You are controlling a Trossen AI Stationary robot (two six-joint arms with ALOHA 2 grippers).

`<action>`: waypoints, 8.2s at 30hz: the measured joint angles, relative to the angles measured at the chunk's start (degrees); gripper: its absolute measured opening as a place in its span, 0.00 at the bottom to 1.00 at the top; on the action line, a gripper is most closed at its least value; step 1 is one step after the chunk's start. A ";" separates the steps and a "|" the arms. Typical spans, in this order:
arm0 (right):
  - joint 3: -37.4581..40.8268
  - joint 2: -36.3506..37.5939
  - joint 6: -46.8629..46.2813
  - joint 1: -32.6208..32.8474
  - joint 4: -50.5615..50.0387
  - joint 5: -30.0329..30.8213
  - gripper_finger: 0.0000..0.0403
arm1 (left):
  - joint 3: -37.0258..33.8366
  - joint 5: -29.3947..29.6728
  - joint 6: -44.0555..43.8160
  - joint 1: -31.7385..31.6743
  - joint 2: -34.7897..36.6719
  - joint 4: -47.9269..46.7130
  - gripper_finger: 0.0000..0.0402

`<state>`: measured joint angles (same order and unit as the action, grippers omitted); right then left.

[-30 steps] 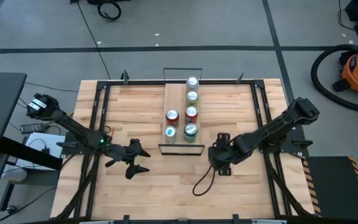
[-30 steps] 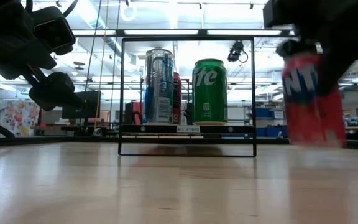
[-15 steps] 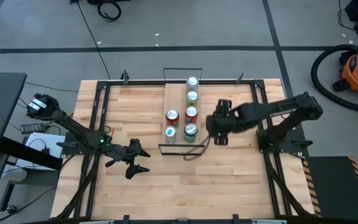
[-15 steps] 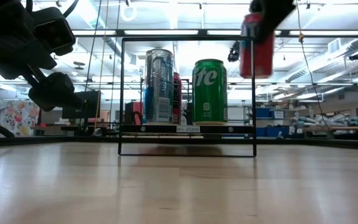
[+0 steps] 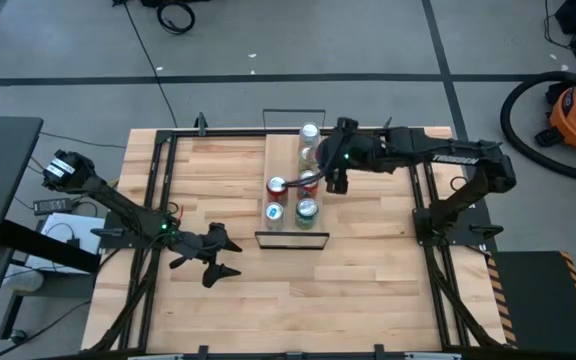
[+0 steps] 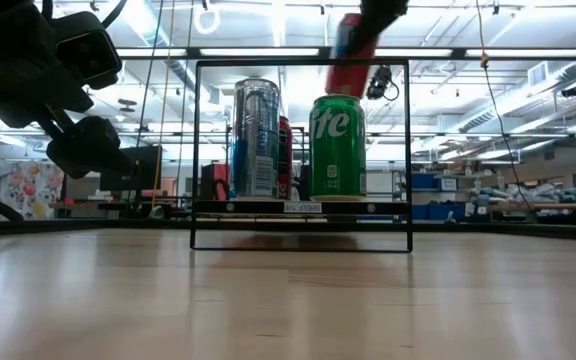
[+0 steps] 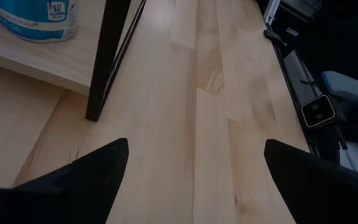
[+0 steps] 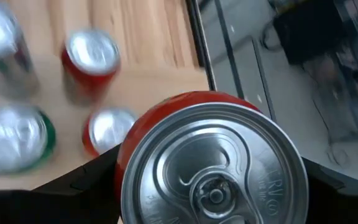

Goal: Place canned beverage on shelf
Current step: Put the red soda can on the shelf, then return to Home Position

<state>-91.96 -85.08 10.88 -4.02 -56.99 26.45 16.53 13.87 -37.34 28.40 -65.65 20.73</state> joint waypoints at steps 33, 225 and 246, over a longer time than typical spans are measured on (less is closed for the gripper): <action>-21.55 -31.09 13.13 -16.09 5.03 -27.15 0.81 | 0.00 6.27 5.18 -4.62 0.02 -10.50 0.97; 91.60 72.19 -15.25 -12.73 80.48 -35.44 0.74 | -0.15 29.51 27.31 -6.10 18.67 -4.86 0.97; 91.60 77.22 -15.97 -16.78 79.20 -31.61 0.74 | -8.29 33.38 30.67 -4.07 35.15 -6.10 0.97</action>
<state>-0.36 -7.86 -5.09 -20.80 22.21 -5.16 8.24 47.25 -6.67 24.33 -30.50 14.63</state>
